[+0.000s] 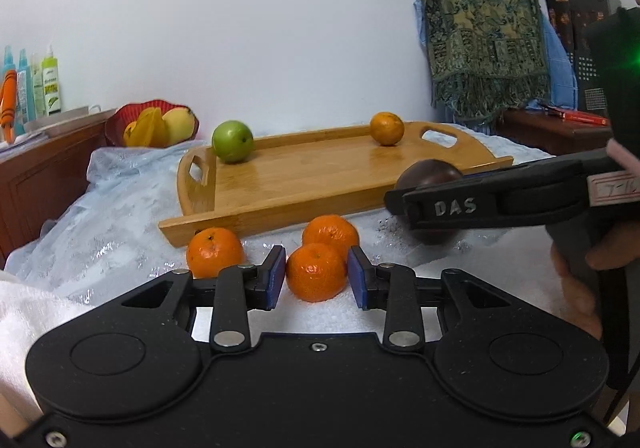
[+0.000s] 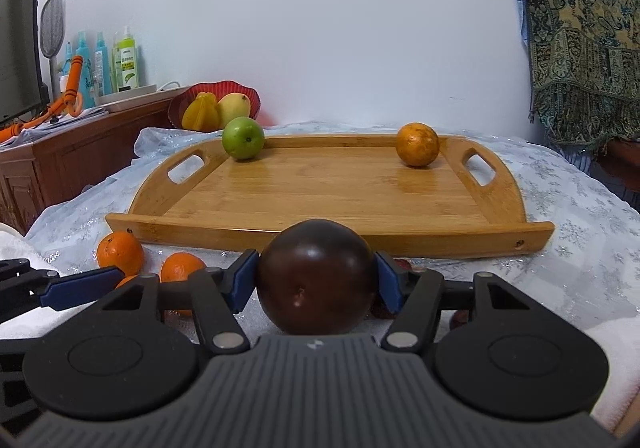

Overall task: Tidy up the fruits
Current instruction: 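Grasp a tangerine with the left tool while the right tool grasps the dark brown fruit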

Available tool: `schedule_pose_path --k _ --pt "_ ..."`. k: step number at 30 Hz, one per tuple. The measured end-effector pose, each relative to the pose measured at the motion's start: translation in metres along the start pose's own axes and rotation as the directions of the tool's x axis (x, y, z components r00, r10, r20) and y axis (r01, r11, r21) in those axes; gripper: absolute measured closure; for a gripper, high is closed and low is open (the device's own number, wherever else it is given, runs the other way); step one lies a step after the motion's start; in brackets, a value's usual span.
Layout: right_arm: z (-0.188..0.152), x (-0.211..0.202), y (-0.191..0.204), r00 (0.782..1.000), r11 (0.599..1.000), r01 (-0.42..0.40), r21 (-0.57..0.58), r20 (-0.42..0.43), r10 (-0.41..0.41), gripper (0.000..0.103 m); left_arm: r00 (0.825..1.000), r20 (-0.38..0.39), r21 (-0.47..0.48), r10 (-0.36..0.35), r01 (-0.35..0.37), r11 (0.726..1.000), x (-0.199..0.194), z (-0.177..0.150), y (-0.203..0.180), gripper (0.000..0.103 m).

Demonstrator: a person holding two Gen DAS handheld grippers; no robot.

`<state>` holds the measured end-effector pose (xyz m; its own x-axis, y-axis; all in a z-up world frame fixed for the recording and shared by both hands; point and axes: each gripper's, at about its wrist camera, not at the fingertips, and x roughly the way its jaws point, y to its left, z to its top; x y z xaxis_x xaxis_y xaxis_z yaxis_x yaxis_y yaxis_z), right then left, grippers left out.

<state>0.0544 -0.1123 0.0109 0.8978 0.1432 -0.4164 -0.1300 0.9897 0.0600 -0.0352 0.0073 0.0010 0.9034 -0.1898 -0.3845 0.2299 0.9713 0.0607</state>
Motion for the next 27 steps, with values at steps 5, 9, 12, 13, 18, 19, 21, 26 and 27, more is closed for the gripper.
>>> schedule_pose_path --k 5,9,12,13,18,19,21,26,27 --pt "0.001 0.001 -0.004 1.0 0.999 0.011 0.035 0.003 -0.011 0.038 0.998 -0.056 -0.05 -0.004 0.001 0.999 0.011 -0.002 0.006 0.066" --pt "0.001 0.002 -0.003 1.0 0.999 0.011 0.032 0.005 -0.012 0.038 0.998 -0.065 -0.088 -0.022 0.016 0.996 0.019 0.0 0.011 0.065" --pt "0.0 0.002 -0.002 1.0 1.0 0.012 0.024 0.009 -0.012 0.038 0.996 -0.084 -0.105 -0.03 0.021 0.994 0.025 0.0 0.012 0.064" --pt "0.001 0.002 -0.001 1.0 1.0 0.012 0.023 0.009 -0.012 0.039 0.996 -0.088 -0.106 -0.03 0.021 0.994 0.027 0.0 0.011 0.064" --pt "0.001 0.002 -0.002 1.0 1.0 0.012 0.028 0.013 -0.012 0.039 0.996 -0.088 -0.106 -0.027 0.018 0.994 0.027 0.001 0.01 0.065" --pt "0.001 0.002 -0.002 1.0 1.0 0.012 0.028 0.014 -0.013 0.039 0.996 -0.085 -0.107 -0.023 0.014 0.994 0.027 0.001 0.01 0.066" --pt "0.001 0.002 -0.002 1.0 1.0 0.011 0.027 0.015 -0.011 0.039 0.997 -0.073 -0.111 -0.017 0.009 0.994 0.025 0.001 0.011 0.07" --pt "0.001 -0.001 -0.002 0.999 0.999 0.005 0.034 0.035 -0.006 0.039 1.0 -0.001 -0.082 0.0 0.0 0.997 0.013 0.007 0.006 0.07" --pt "0.001 -0.003 -0.002 0.999 0.999 0.005 0.038 0.045 -0.006 0.039 1.0 0.01 -0.077 0.0 0.001 0.997 0.011 0.009 0.005 0.07"
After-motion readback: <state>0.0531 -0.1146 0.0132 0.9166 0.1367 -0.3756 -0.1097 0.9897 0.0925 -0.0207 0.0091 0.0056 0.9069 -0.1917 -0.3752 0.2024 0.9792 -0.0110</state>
